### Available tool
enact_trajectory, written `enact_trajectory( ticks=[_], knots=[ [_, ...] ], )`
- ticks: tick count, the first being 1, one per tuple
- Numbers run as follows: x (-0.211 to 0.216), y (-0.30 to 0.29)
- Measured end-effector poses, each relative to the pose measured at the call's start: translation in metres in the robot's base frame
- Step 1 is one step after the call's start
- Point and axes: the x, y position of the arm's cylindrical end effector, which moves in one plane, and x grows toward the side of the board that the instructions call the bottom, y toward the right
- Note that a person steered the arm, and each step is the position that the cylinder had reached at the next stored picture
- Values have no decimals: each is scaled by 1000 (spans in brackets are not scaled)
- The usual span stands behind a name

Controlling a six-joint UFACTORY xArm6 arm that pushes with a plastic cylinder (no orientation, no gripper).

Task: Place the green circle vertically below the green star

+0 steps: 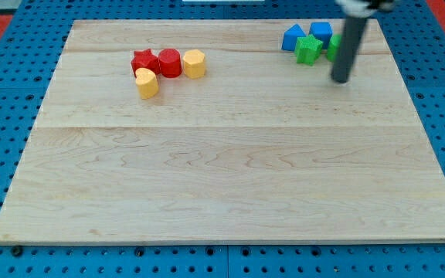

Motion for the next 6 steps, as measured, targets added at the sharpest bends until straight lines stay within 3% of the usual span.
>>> enact_trajectory(
  ticks=[1,2,4,5,6],
  knots=[
    [-59,45],
    [-60,-9],
    [58,-150],
    [59,-115],
    [17,-49]
  ],
)
